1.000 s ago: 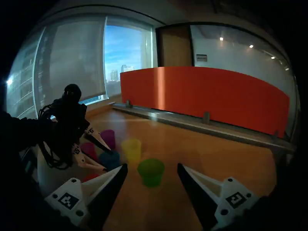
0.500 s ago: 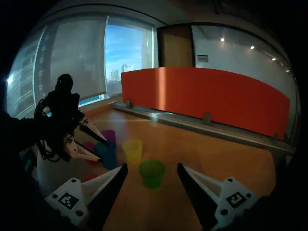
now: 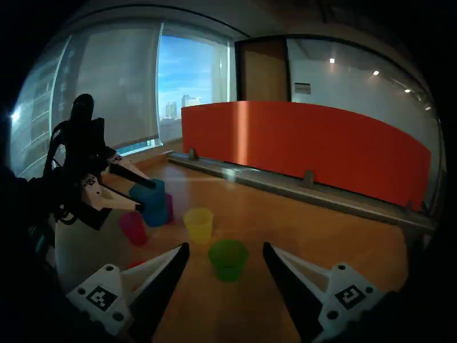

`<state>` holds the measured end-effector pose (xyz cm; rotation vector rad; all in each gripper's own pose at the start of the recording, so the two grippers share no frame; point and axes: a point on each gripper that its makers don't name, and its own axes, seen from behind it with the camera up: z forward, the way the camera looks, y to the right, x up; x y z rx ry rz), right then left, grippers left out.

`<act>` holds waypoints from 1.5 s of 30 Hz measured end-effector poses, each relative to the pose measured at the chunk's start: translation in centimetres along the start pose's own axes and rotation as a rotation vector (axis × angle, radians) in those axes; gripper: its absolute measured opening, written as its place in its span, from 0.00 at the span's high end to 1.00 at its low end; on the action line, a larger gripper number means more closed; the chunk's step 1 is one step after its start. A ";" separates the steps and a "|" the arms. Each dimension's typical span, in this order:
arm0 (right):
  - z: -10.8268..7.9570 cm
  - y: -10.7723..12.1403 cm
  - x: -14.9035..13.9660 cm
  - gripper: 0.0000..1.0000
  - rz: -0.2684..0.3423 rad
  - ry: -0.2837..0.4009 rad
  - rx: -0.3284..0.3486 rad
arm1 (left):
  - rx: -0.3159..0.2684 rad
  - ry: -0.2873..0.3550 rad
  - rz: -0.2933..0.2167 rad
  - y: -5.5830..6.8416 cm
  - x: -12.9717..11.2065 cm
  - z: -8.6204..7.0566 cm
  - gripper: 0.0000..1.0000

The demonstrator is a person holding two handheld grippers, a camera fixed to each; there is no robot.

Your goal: Pour water

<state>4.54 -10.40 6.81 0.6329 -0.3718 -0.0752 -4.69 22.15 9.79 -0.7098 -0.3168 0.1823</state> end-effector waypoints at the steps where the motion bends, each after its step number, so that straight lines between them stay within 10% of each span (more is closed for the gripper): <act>1: 0.0 0.0 0.0 0.00 0.000 0.000 -0.001 | 0.003 0.009 -0.002 -0.1 0.3 -0.2 0.13; 18: 0.6 -0.4 0.0 0.00 -0.010 -0.001 0.000 | 0.005 0.185 -0.024 -0.4 5.0 -3.4 0.13; 45: 3.2 -0.3 -2.8 0.00 -0.052 -0.059 0.009 | 0.034 0.230 -0.034 -1.4 5.9 -6.1 0.13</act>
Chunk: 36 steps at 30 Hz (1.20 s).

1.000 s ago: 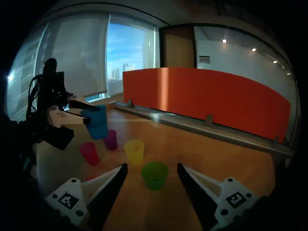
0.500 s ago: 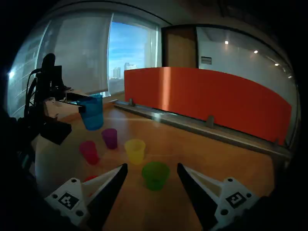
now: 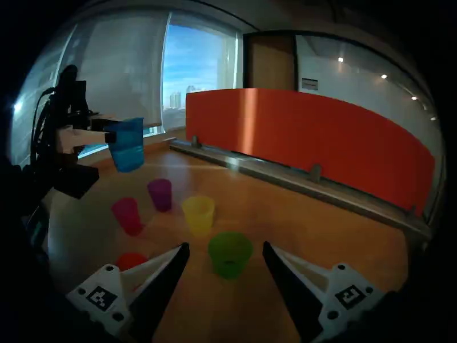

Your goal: Pour water

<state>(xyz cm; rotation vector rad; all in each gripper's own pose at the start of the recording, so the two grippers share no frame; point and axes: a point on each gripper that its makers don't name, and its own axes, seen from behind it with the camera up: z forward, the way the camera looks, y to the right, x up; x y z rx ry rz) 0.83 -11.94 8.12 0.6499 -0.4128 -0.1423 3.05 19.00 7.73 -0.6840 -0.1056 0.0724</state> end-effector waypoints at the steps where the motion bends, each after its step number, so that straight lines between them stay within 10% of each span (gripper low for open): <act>1: 0.3 0.0 -0.2 0.00 -0.001 -0.005 0.000 | 0.003 0.000 0.001 -0.1 0.0 -0.1 0.13; 36: 9.3 1.3 -6.8 0.00 -0.011 -0.133 0.007 | 0.052 -0.012 0.014 -2.3 -0.8 -2.6 0.13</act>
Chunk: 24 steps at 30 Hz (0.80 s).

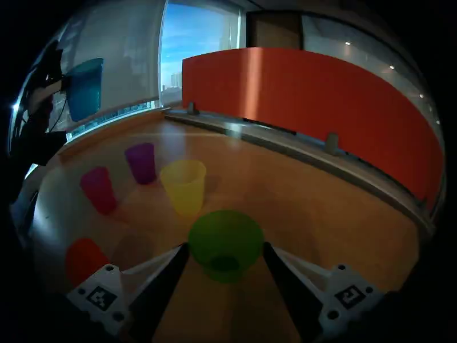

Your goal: Pour water

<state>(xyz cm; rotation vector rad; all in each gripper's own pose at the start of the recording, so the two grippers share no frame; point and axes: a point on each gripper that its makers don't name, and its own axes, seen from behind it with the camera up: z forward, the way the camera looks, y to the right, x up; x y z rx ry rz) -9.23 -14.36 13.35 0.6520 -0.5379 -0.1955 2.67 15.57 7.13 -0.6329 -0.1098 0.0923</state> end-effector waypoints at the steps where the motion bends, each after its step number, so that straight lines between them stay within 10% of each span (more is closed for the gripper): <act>1: 0.2 0.0 0.0 0.00 0.000 -0.001 0.000 | 0.000 0.000 -0.001 -0.1 -0.1 0.0 0.13; 24: -0.8 -1.3 2.0 0.10 -0.013 0.043 0.030 | 0.004 -0.002 -0.005 -0.4 -0.2 -0.5 0.13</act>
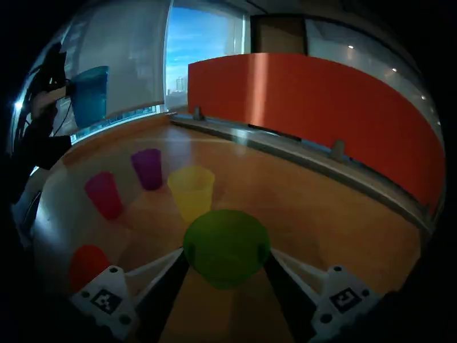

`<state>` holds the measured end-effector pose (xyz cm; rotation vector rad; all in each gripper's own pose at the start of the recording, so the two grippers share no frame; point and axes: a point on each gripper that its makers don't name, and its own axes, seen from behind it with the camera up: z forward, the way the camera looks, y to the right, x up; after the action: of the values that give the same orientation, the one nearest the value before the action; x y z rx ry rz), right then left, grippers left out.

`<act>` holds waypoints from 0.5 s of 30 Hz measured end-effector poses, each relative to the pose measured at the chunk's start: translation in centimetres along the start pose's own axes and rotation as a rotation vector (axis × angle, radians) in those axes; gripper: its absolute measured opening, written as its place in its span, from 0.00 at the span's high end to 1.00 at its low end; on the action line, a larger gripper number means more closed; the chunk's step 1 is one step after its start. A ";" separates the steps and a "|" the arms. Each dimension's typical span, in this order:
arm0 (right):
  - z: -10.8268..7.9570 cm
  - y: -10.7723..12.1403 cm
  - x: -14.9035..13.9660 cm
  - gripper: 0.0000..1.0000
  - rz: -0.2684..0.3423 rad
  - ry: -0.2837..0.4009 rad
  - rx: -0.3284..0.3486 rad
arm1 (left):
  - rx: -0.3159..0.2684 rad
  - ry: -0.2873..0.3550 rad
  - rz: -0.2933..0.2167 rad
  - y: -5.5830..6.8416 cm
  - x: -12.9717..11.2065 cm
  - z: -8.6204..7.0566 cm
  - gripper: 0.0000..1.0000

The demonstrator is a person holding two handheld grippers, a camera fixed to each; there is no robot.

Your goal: Pour water

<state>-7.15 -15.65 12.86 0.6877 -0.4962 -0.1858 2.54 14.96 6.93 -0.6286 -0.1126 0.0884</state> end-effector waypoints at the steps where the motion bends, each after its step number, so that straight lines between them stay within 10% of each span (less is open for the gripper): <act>1: -0.5 -0.3 0.5 0.10 -0.004 0.009 0.002 | 0.000 0.002 0.000 0.1 0.1 -0.1 0.13; 15: -6.2 -4.0 6.2 0.11 -0.024 0.126 0.025 | 0.008 0.023 0.005 0.6 1.1 -1.7 0.13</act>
<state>1.24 -17.20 8.53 0.7249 -0.3699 -0.1580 3.85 14.56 5.28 -0.6216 -0.0886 0.0864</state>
